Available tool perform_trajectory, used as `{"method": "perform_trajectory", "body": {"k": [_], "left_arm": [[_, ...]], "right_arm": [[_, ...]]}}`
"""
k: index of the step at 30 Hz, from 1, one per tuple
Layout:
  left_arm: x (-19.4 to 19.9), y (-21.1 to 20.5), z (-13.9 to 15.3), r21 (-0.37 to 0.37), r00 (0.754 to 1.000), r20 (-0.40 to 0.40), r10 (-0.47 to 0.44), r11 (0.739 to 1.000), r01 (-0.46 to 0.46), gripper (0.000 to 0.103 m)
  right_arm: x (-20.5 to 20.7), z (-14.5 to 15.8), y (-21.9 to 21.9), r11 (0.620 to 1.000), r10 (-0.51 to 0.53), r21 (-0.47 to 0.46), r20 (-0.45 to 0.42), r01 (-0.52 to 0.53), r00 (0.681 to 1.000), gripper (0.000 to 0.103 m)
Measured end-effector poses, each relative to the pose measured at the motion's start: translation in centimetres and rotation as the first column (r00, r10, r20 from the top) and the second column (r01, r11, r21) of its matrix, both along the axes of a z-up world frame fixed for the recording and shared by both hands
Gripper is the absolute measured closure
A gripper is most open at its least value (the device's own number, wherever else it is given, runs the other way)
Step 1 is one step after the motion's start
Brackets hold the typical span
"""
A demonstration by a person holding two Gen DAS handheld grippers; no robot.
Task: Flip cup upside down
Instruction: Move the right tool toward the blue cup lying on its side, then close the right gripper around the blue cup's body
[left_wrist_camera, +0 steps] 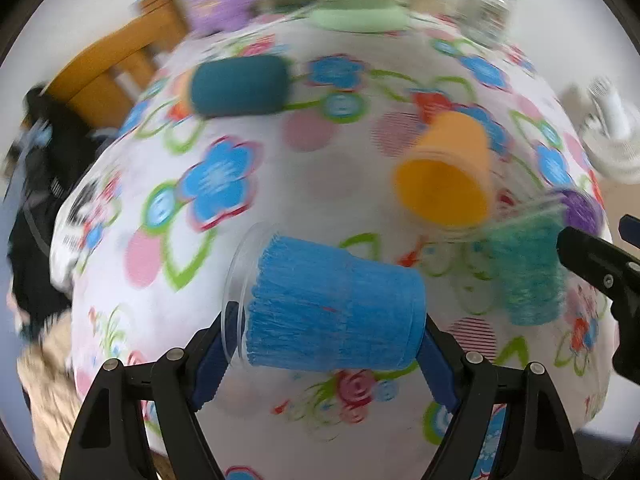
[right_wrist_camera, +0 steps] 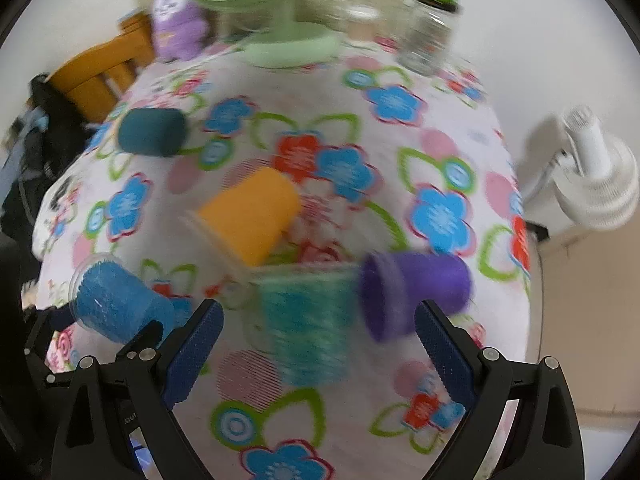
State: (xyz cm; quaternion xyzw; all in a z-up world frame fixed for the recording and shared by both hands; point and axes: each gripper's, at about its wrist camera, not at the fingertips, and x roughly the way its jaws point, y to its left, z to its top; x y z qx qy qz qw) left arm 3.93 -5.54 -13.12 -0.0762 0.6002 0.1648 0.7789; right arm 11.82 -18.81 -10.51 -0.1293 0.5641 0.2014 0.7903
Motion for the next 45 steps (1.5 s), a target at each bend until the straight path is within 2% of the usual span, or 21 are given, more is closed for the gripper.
{"method": "perform_trajectory", "body": {"k": [3,6,9,11,18,22,26,29,32,40,45], "left_arm": [[-1.5,1.5,0.2,0.003,0.994,-0.009,0.105,0.994,-0.105,0.019],[-3.0,3.4,0.4,-0.002,0.976,-0.006,0.217,0.976,-0.217,0.019],[-4.3,4.9,0.4,-0.051,0.944,-0.002,0.331,0.942,-0.331,0.019],[-5.0,5.7,0.2,-0.093,0.912,-0.002,0.410,0.908,-0.409,0.019],[-5.2,6.4,-0.8,-0.134,0.848,-0.018,0.530,0.839,-0.527,0.019],[-4.7,6.1,-1.1,-0.141,0.835,-0.026,0.550,0.825,-0.548,0.019],[-3.8,5.6,-1.1,-0.136,0.844,-0.023,0.535,0.835,-0.533,0.017],[-3.0,4.8,-0.7,-0.104,0.881,-0.023,0.472,0.876,-0.472,0.009],[-2.8,4.1,0.3,-0.073,0.906,-0.002,0.423,0.904,-0.422,0.004],[-3.2,3.3,3.1,-0.019,0.952,0.022,0.306,0.952,-0.305,0.003],[-3.6,3.5,5.0,0.016,0.979,0.050,0.197,0.980,-0.198,0.003]], "right_arm": [[-0.3,0.2,2.5,0.996,0.084,0.013,0.000,-0.084,0.996,0.005],[-0.4,0.0,4.5,0.988,0.152,0.018,-0.007,-0.152,0.988,0.005],[-0.6,-0.3,6.4,0.977,0.215,0.020,-0.013,-0.215,0.977,0.005],[-0.6,-0.5,7.2,0.969,0.245,0.023,-0.022,-0.244,0.969,0.005],[-0.2,-1.6,8.3,0.961,0.275,0.032,-0.061,-0.273,0.960,0.005],[0.2,-1.6,7.9,0.965,0.259,0.045,-0.069,-0.257,0.963,0.005],[0.8,-1.4,7.0,0.975,0.217,0.065,-0.076,-0.212,0.973,0.005],[1.0,-0.9,5.8,0.984,0.164,0.088,-0.077,-0.157,0.983,0.005],[0.9,-0.4,4.5,0.989,0.116,0.103,-0.077,-0.108,0.990,0.005],[-1.2,0.5,2.2,0.991,0.024,0.131,-0.094,-0.012,0.995,0.005],[-2.7,1.6,1.5,0.980,-0.072,0.176,-0.115,0.092,0.991,0.005]]}}
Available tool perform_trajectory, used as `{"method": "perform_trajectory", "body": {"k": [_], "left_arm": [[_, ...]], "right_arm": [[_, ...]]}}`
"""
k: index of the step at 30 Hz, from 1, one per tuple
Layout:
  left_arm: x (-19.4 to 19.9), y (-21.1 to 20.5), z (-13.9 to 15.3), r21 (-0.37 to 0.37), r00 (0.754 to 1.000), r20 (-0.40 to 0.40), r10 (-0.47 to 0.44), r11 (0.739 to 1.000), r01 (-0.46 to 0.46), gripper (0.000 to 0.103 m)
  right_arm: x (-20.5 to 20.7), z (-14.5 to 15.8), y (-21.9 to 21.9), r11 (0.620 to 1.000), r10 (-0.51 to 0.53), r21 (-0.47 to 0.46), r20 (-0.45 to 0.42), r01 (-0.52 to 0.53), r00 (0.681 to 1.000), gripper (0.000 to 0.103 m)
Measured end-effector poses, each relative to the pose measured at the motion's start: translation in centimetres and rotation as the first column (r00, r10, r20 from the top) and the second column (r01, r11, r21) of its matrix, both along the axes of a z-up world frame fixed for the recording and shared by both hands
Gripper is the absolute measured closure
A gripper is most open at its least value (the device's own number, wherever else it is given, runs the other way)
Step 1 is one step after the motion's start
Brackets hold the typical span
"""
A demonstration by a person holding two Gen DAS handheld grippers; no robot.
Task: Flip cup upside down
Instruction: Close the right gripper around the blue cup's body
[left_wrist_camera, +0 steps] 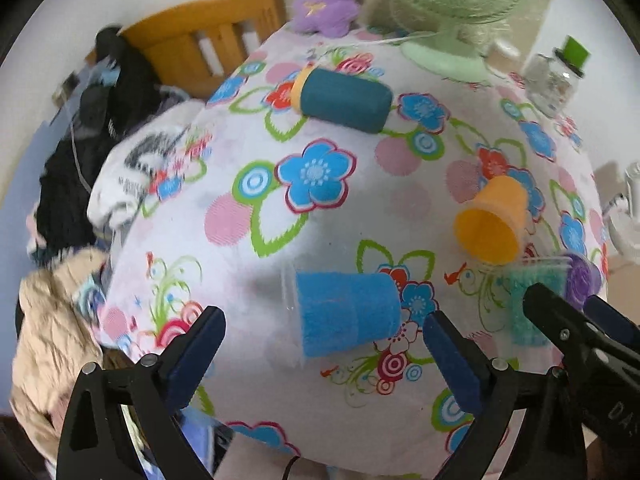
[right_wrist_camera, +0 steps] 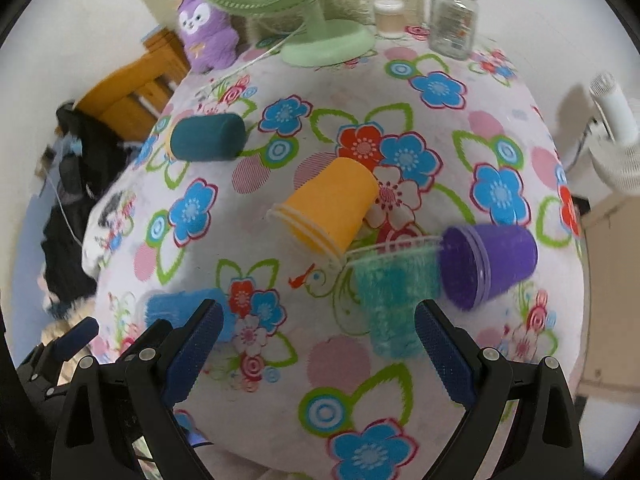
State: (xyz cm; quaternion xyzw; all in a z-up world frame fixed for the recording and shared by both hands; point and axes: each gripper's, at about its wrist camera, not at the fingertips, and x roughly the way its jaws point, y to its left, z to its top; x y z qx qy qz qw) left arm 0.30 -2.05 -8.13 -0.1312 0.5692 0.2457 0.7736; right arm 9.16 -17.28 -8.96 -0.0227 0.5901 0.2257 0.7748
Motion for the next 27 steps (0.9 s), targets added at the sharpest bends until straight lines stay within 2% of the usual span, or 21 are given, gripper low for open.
{"method": "perform_trajectory", "body": {"k": [4,8,10,13,18,23,27], "left_arm": [[0.3,0.2,1.0,0.050,0.993,0.007,-0.118,0.992,0.117,0.003],[0.7,1.0,1.6,0.061,0.974,0.016,-0.225,0.973,0.224,0.003],[1.0,1.4,1.8,0.062,0.960,0.016,-0.279,0.959,0.277,0.003],[1.5,2.0,2.0,0.057,0.926,0.021,-0.376,0.925,0.375,0.003],[2.2,3.1,1.9,0.068,0.880,0.014,-0.474,0.879,0.473,0.003],[3.0,4.4,1.0,0.061,0.831,-0.005,-0.556,0.830,0.555,0.003],[3.4,5.5,-0.1,0.060,0.795,-0.034,-0.606,0.792,0.607,0.003]], "right_arm": [[-0.8,0.8,0.0,0.996,-0.085,0.021,0.002,0.085,0.996,0.005],[-1.8,1.7,0.3,0.984,-0.176,0.033,0.004,0.176,0.984,0.005],[-2.4,1.9,0.6,0.973,-0.229,0.029,0.000,0.229,0.973,0.005],[-3.1,1.8,1.0,0.955,-0.295,0.040,-0.019,0.295,0.955,0.005],[-4.1,0.9,2.4,0.922,-0.381,0.049,-0.068,0.385,0.922,0.005],[-4.9,-0.6,3.7,0.875,-0.475,0.047,-0.117,0.482,0.872,0.005],[-5.5,-2.4,4.5,0.815,-0.563,0.028,-0.193,0.579,0.803,0.005]]}}
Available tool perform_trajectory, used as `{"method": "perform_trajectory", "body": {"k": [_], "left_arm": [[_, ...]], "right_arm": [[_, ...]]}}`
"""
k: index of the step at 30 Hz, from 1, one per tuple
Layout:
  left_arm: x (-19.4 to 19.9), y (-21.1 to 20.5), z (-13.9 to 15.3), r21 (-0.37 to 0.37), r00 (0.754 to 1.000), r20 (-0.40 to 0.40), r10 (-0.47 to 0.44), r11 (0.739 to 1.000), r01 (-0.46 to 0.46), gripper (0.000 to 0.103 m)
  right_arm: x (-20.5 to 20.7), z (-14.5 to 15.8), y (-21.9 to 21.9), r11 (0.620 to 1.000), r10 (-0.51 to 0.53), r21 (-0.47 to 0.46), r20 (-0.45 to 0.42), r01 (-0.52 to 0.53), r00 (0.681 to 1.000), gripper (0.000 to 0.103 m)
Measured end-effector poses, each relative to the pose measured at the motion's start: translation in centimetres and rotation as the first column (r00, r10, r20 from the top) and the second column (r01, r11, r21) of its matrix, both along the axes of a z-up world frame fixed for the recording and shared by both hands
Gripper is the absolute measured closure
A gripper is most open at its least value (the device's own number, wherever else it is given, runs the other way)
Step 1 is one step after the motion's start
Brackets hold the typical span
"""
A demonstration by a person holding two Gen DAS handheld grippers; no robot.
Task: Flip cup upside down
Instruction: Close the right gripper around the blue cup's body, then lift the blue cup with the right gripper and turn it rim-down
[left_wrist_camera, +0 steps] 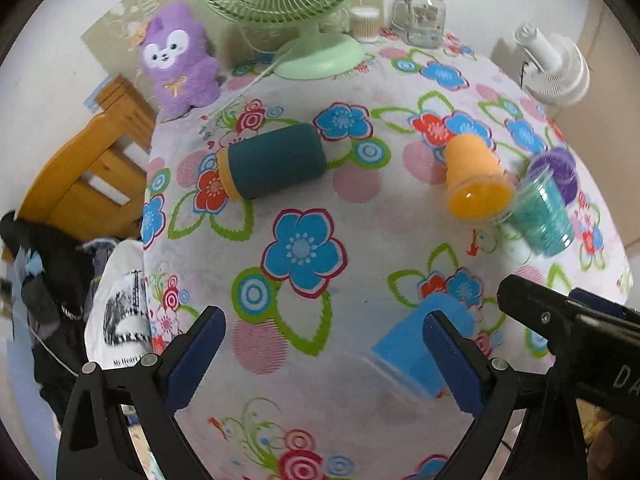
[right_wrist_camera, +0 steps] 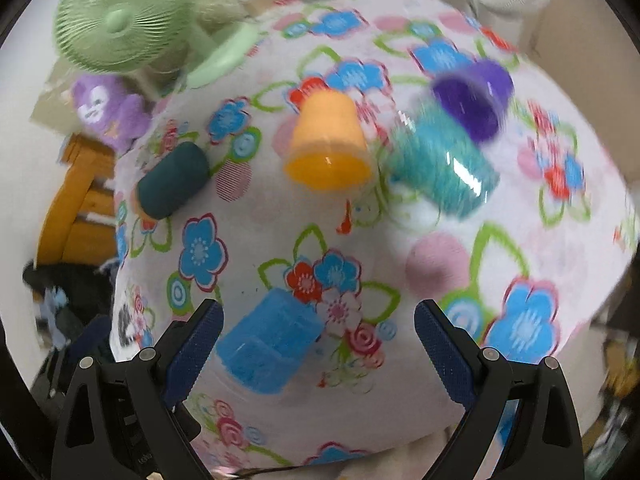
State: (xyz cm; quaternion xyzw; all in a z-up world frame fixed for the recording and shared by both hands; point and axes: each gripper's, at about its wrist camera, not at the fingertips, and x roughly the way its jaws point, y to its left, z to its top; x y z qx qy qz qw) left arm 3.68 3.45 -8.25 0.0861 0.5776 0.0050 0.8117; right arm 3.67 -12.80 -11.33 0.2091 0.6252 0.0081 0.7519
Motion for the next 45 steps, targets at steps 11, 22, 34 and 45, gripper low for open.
{"method": "perform_trajectory", "body": {"k": [11,22,34,45], "left_arm": [[2.2,2.3,-3.1,-0.008,0.991,-0.053,-0.126,0.992,0.126,0.003],[4.0,3.0,-5.5,-0.002,0.975,-0.101,-0.197,0.980,0.198,0.003],[5.0,3.0,-7.1,-0.024,0.967,-0.149,-0.206,0.979,0.205,0.003],[4.8,3.1,-6.5,-0.019,0.974,-0.138,-0.179,0.984,0.178,0.003]], "right_arm": [[-0.5,-4.1,1.8,0.980,-0.196,0.018,-0.124,0.200,0.973,0.005],[0.0,-7.4,2.3,0.946,-0.301,0.050,-0.241,0.321,0.923,0.008],[1.0,-8.0,3.2,0.948,-0.301,0.029,-0.247,0.317,0.921,0.041],[1.0,-6.6,3.5,0.968,-0.241,0.028,-0.196,0.251,0.951,0.046]]}}
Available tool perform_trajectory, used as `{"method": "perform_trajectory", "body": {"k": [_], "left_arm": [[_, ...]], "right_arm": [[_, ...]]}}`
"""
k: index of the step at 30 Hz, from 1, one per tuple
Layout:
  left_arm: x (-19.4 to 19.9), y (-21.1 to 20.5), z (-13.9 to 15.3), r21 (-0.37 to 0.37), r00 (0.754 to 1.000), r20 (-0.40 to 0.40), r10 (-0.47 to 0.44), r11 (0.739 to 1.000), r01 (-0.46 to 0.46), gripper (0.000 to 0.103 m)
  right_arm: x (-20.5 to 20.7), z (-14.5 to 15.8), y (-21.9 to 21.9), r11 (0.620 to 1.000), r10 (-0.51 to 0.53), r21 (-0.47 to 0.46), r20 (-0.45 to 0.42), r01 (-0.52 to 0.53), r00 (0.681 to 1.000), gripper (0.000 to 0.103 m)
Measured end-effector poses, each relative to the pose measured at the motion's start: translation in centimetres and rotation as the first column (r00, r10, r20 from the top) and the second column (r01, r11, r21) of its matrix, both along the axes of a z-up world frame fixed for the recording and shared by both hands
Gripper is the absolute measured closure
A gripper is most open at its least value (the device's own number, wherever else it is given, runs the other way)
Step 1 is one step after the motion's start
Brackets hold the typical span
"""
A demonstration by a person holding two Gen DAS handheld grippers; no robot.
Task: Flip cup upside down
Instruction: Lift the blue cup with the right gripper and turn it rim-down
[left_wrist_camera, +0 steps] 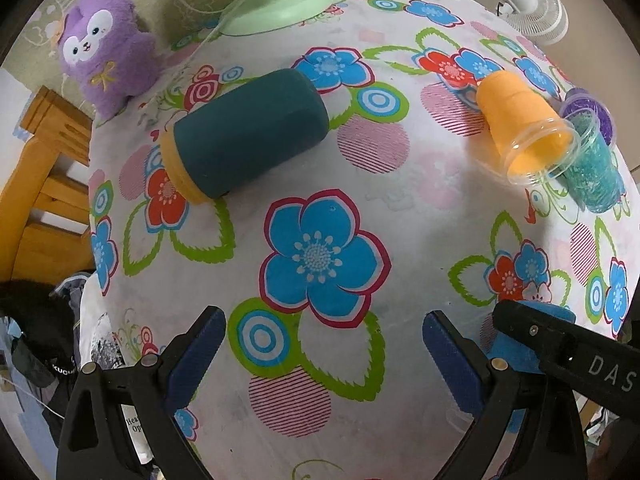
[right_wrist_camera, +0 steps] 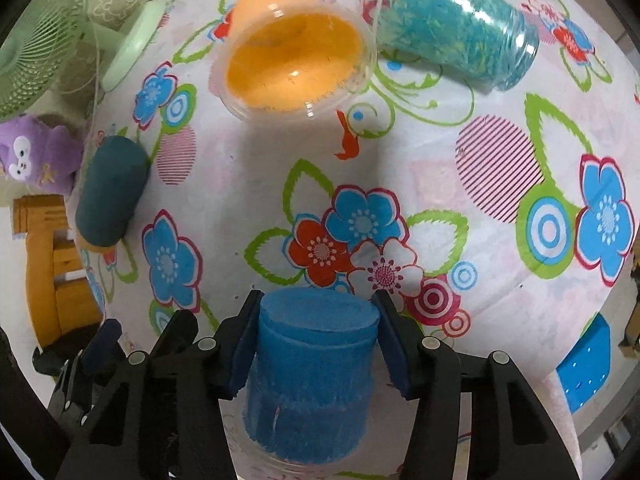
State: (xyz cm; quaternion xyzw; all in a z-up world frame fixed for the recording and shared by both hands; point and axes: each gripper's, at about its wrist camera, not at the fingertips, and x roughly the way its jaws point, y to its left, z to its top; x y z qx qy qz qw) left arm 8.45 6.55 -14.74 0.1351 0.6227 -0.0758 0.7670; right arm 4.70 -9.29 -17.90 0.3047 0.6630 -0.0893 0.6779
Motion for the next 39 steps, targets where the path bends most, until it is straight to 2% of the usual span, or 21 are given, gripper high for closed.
{"method": "perform_trajectory", "body": {"k": [9,17,21,29,32,36,39], "left_arm": [[-0.9,-0.5,2.0,-0.014,0.997,0.040,0.065,0.998,-0.065,0.003],[-1.9,-1.2,4.5,-0.058,0.982,0.077,0.175,0.984,-0.170,0.003],[-2.7,-1.5,5.6,-0.081,0.970,0.092,0.225,0.973,-0.218,0.003],[-4.0,-1.9,8.1,-0.115,0.940,0.135,0.314,0.947,-0.300,0.003],[-4.5,-1.8,9.0,-0.130,0.925,0.151,0.348,0.935,-0.330,0.003],[-5.2,-1.5,10.2,-0.148,0.898,0.188,0.397,0.916,-0.374,0.003],[-5.8,-1.3,10.8,-0.161,0.883,0.208,0.421,0.905,-0.393,0.003]], "right_arm": [[0.6,3.0,-1.0,0.996,0.078,-0.042,0.100,-0.074,0.992,0.046],[1.3,6.1,-1.7,0.976,0.211,-0.093,0.185,-0.197,0.960,0.046],[1.3,7.9,-1.8,0.960,0.275,-0.118,0.228,-0.254,0.934,0.046],[1.4,11.4,-2.1,0.917,0.395,-0.187,0.331,-0.351,0.857,0.046],[1.4,12.4,-1.9,0.897,0.441,-0.213,0.373,-0.387,0.817,0.046],[1.1,13.9,-1.4,0.861,0.508,-0.263,0.435,-0.434,0.744,0.046],[0.8,14.6,-1.2,0.843,0.538,-0.290,0.470,-0.453,0.700,0.046]]}}
